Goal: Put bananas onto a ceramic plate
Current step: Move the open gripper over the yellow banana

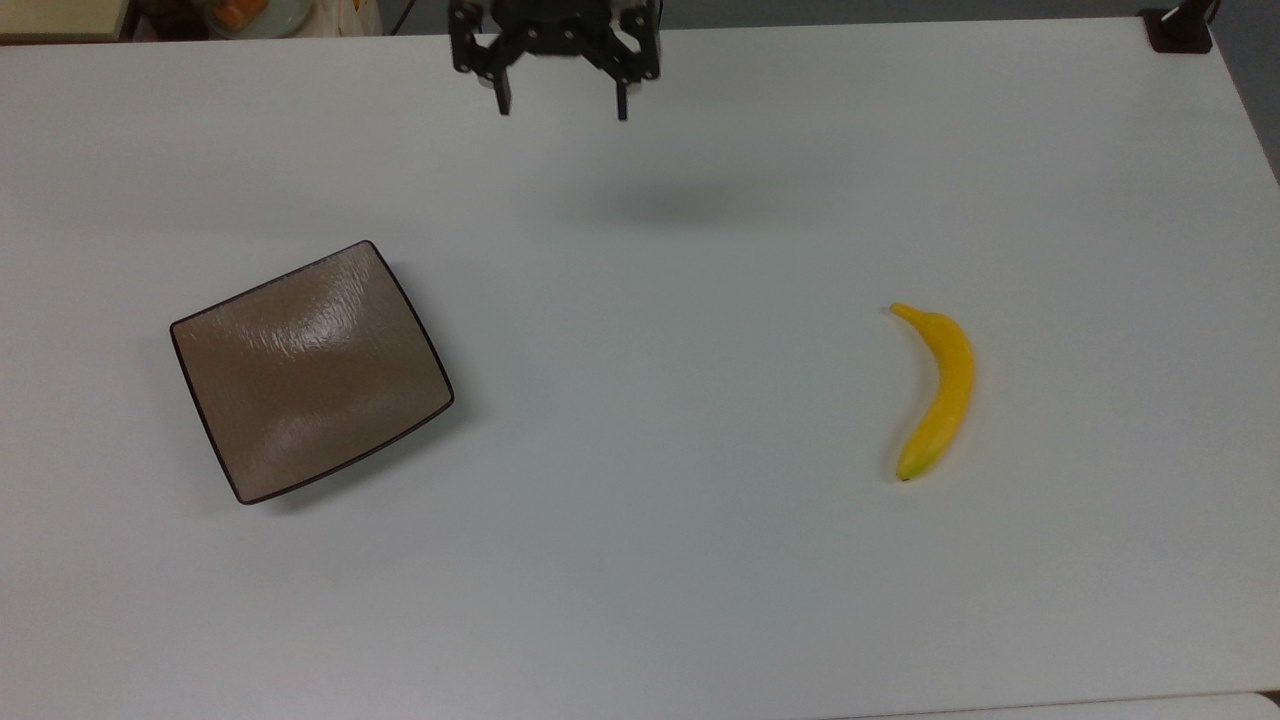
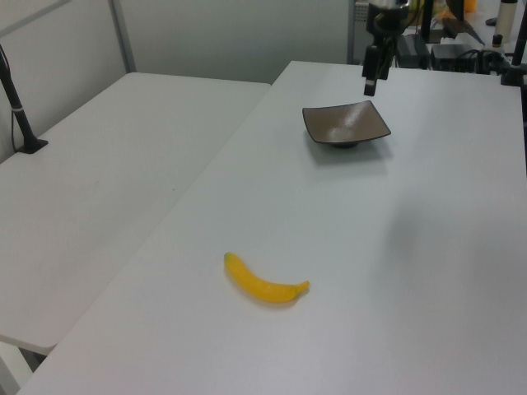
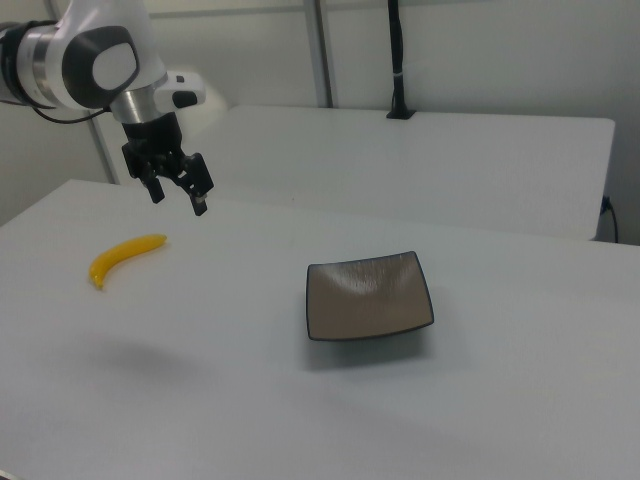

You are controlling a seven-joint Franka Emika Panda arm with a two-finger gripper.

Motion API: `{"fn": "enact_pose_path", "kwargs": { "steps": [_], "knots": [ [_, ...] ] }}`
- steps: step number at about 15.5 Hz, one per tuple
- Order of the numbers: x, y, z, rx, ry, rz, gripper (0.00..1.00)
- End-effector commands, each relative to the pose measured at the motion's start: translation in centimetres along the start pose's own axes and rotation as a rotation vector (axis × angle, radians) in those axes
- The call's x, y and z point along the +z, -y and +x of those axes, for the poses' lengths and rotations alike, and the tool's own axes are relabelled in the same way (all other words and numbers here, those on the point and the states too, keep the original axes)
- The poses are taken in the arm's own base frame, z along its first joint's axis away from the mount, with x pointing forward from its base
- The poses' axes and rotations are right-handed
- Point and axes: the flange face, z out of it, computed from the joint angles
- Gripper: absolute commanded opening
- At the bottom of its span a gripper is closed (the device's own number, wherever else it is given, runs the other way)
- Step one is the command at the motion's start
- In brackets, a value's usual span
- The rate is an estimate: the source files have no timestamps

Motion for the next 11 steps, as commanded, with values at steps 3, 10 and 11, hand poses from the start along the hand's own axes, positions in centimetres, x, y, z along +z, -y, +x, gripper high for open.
{"fn": "enact_pose_path", "kwargs": {
  "steps": [3, 10, 11],
  "knots": [
    [3.8, 5.5, 2.3, 0.136, -0.064, 0.107, 1.00],
    [9.1, 16.2, 5.5, 0.211, -0.157, 0.206, 1.00],
    [10.1, 17.7, 6.0, 0.203, -0.153, 0.214, 1.00]
  ]
}}
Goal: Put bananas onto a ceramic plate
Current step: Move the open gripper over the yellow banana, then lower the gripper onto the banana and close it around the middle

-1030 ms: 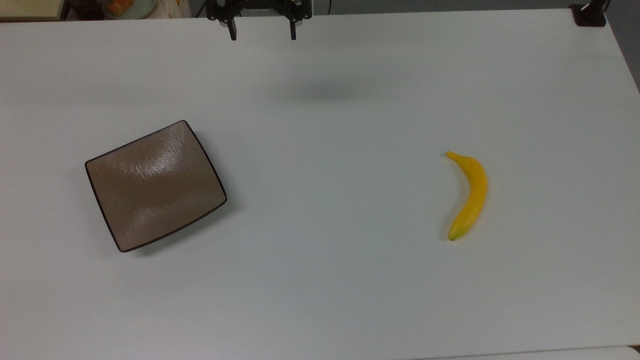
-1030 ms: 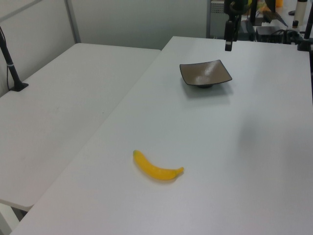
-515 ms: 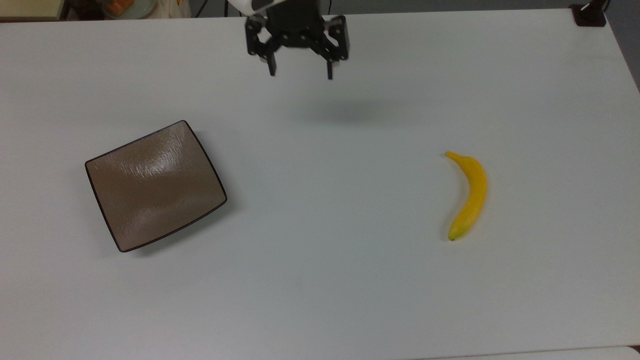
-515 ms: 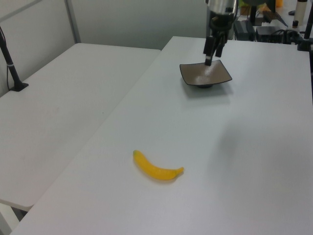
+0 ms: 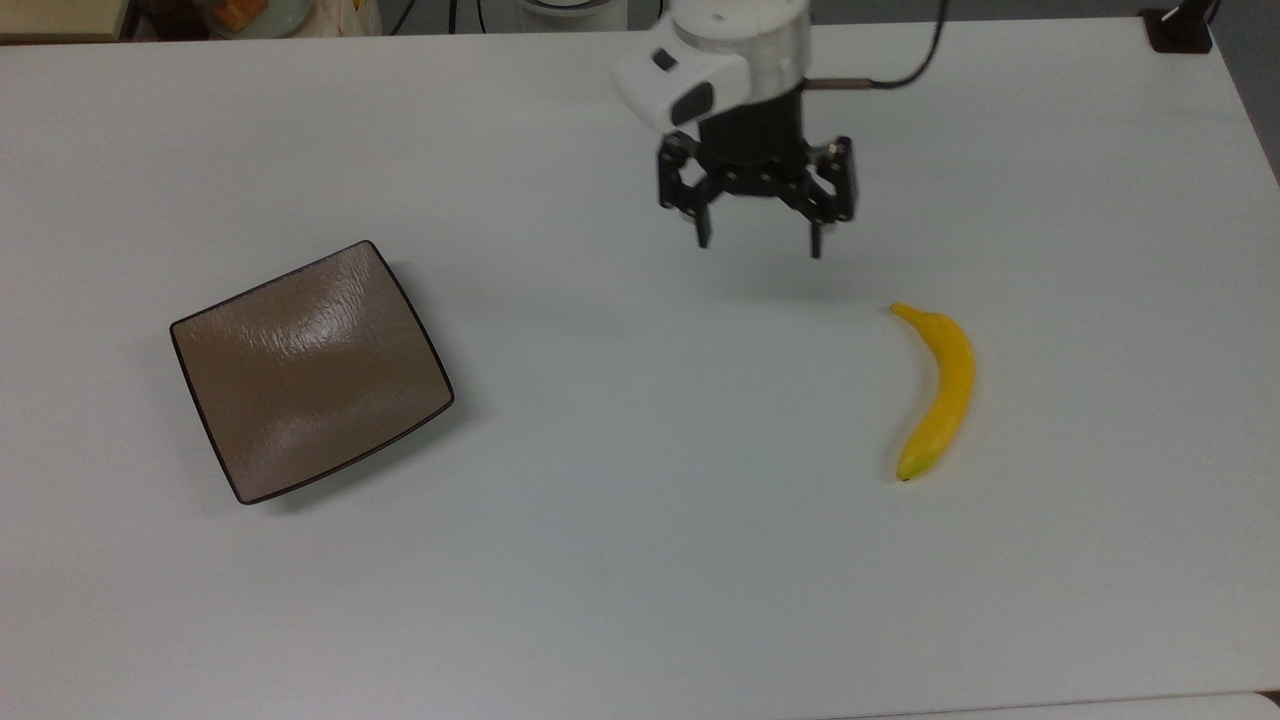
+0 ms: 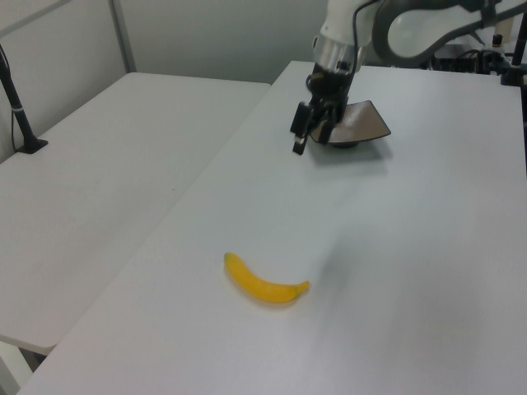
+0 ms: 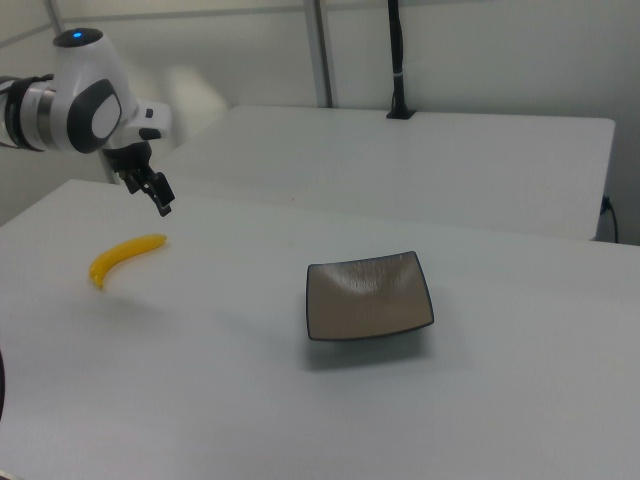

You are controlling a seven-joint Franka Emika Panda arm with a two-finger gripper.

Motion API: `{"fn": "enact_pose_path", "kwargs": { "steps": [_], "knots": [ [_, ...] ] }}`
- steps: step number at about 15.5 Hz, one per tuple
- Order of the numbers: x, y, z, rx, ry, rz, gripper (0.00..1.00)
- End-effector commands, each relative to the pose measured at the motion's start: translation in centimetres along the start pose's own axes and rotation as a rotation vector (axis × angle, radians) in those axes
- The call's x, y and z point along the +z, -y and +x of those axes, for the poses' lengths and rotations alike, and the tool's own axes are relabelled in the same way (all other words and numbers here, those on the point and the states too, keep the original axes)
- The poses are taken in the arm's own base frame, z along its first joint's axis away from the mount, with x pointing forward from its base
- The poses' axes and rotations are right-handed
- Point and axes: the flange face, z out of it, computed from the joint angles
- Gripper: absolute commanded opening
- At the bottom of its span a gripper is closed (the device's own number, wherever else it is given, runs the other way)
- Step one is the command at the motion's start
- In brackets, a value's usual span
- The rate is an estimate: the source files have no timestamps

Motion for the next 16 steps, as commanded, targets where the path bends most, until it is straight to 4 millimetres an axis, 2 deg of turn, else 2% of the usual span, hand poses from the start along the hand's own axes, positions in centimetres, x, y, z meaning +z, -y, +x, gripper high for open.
{"fn": "enact_pose_path", "kwargs": {
  "steps": [1, 3, 5, 7, 10, 16],
  "knots": [
    [4.0, 4.6, 1.3, 0.006, -0.011, 0.042, 1.00],
    [6.4, 6.6, 1.3, -0.008, 0.002, 0.054, 1.00],
    [9.1, 9.0, 0.3, -0.027, -0.005, 0.070, 1.00],
    [11.2, 10.2, -0.3, 0.000, -0.031, 0.074, 1.00],
    [14.6, 12.8, -2.7, 0.007, -0.057, 0.051, 1.00],
    [20.2, 15.1, -5.0, 0.023, -0.108, 0.033, 1.00]
  ]
}}
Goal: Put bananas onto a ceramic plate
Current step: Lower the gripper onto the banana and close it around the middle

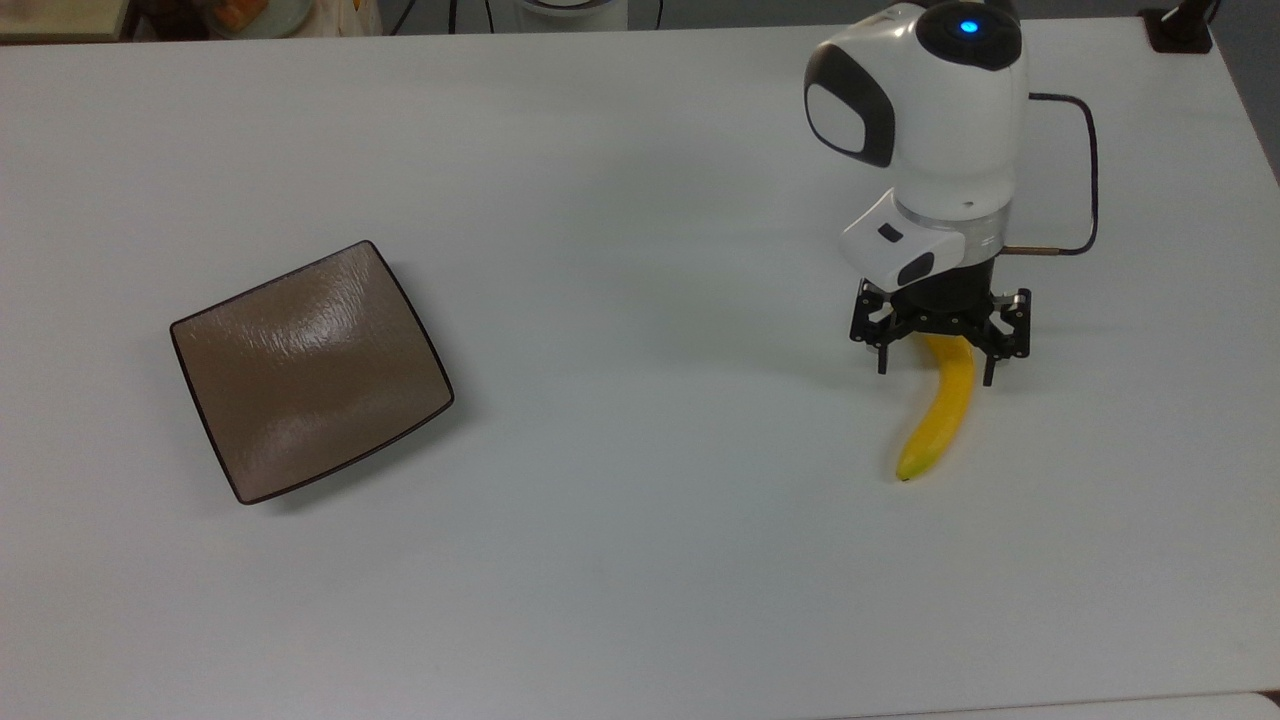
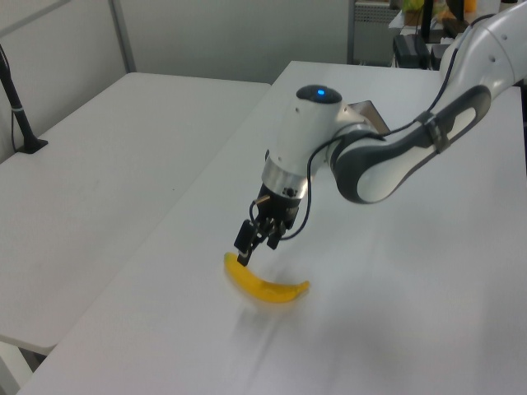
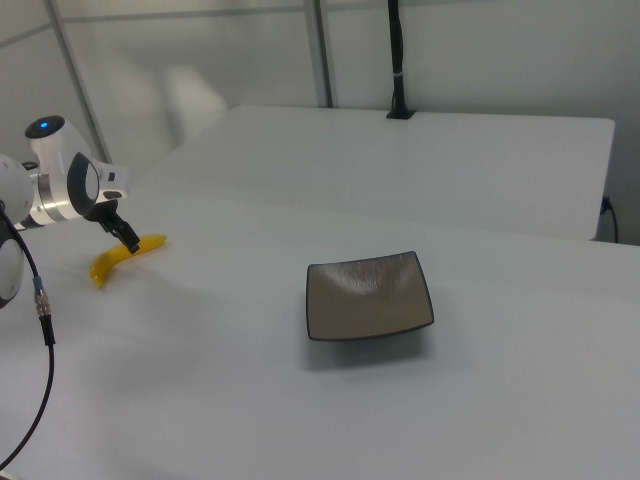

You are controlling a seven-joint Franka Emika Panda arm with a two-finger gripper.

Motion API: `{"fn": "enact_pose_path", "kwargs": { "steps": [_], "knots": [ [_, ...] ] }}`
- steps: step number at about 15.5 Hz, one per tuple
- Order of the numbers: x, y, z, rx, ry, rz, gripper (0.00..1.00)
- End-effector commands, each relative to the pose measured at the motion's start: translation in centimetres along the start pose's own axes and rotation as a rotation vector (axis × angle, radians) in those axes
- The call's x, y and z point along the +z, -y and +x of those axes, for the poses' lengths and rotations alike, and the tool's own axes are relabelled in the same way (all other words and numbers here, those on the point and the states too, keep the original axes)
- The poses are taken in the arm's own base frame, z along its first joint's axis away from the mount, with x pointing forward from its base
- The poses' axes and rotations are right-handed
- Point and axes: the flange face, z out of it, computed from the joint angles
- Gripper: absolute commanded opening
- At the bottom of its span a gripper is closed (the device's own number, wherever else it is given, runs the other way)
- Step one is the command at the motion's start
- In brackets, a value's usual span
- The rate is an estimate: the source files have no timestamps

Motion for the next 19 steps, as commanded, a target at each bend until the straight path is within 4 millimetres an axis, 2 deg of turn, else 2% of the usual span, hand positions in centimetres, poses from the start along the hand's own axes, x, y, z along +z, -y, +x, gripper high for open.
{"fn": "enact_pose_path", "kwargs": {
  "steps": [1, 4, 6, 7, 8, 9, 10, 11, 15, 19],
  "knots": [
    [2.5, 1.7, -0.5, 0.012, -0.029, 0.007, 1.00],
    [4.2, 1.9, -1.4, 0.019, -0.036, 0.002, 1.00],
    [4.5, 2.2, -1.7, 0.025, -0.052, 0.012, 1.00],
    [4.7, 2.2, -2.0, 0.013, -0.060, 0.003, 0.89],
    [4.9, 2.2, -2.1, -0.004, -0.070, -0.006, 0.64],
    [4.9, 2.1, -2.1, -0.017, -0.079, -0.012, 0.32],
    [4.9, 2.0, -2.0, -0.017, -0.078, -0.010, 0.19],
    [4.8, 1.9, -1.7, -0.015, -0.080, -0.009, 0.13],
    [4.7, 1.7, -1.5, -0.028, -0.082, -0.011, 0.12],
    [2.7, 0.6, 0.8, -0.065, -0.101, -0.018, 0.12]
  ]
}}
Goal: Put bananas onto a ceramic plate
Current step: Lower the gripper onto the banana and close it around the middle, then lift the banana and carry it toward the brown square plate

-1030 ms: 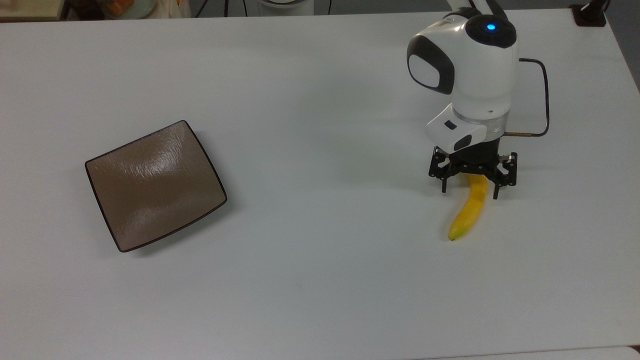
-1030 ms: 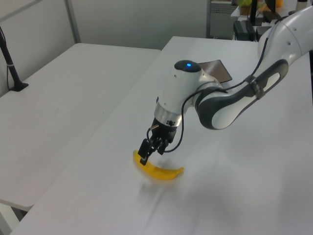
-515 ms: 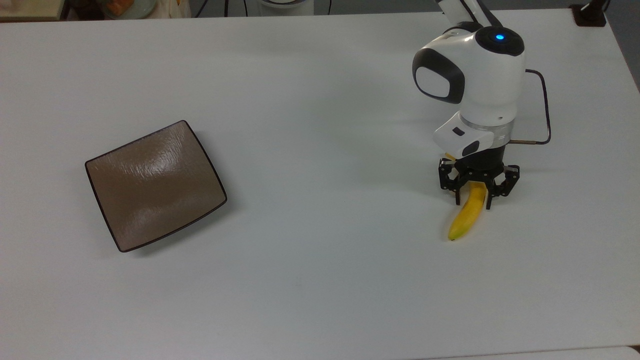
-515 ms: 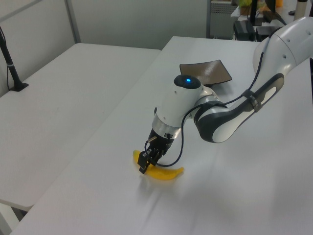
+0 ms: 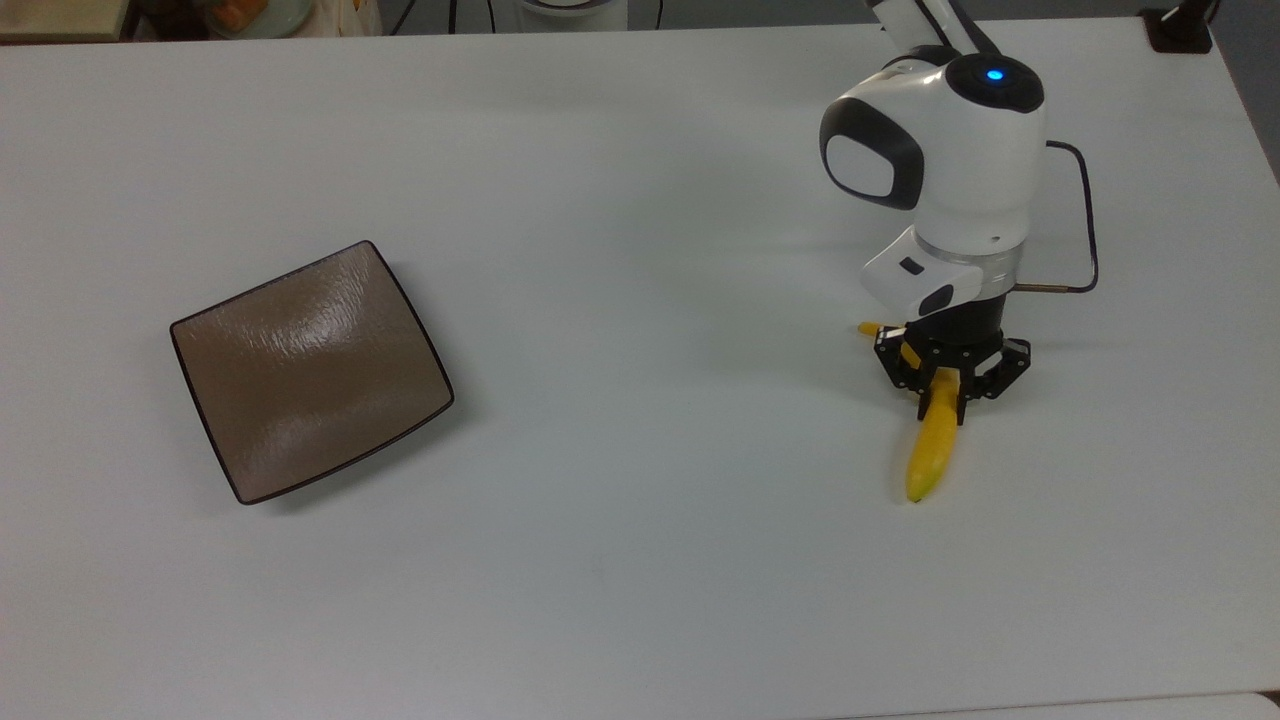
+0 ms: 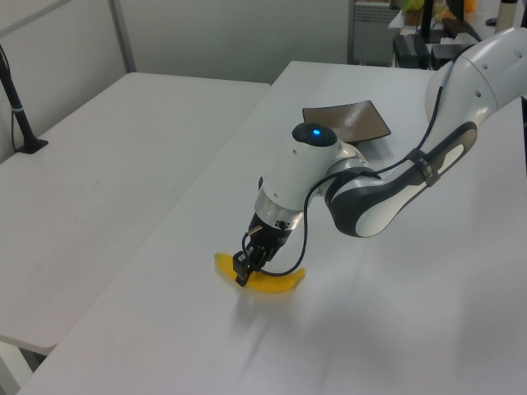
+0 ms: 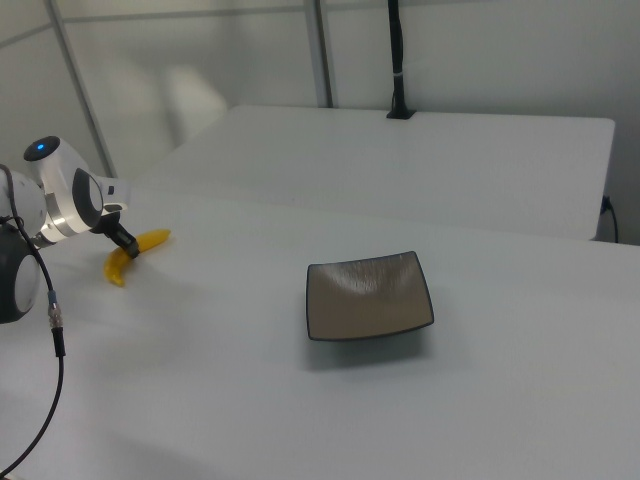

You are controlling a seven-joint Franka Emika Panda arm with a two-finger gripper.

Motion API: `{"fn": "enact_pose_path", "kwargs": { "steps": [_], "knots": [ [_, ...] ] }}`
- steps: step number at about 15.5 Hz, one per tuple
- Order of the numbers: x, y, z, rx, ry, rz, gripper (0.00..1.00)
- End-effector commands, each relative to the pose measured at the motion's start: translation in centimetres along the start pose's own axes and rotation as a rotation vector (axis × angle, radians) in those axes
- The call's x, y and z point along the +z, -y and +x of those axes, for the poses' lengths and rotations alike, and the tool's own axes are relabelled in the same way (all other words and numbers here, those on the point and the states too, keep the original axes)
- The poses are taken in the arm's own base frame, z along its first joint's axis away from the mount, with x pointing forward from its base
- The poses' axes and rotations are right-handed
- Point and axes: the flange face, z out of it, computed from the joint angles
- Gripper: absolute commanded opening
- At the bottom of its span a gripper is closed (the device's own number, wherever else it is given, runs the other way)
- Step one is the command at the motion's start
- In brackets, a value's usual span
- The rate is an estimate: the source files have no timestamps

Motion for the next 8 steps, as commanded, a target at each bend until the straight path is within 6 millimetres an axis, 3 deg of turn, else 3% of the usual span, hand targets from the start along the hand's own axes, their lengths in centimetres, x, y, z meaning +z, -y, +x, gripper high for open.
{"fn": "enact_pose_path", "kwargs": {
  "steps": [1, 4, 8],
  "knots": [
    [-1.9, -1.1, 2.5, -0.042, -0.034, 0.003, 0.12],
    [-3.9, -3.0, 4.8, -0.092, -0.017, -0.058, 0.12],
    [-7.8, -6.7, 7.8, -0.166, 0.132, -0.102, 0.12]
  ]
}}
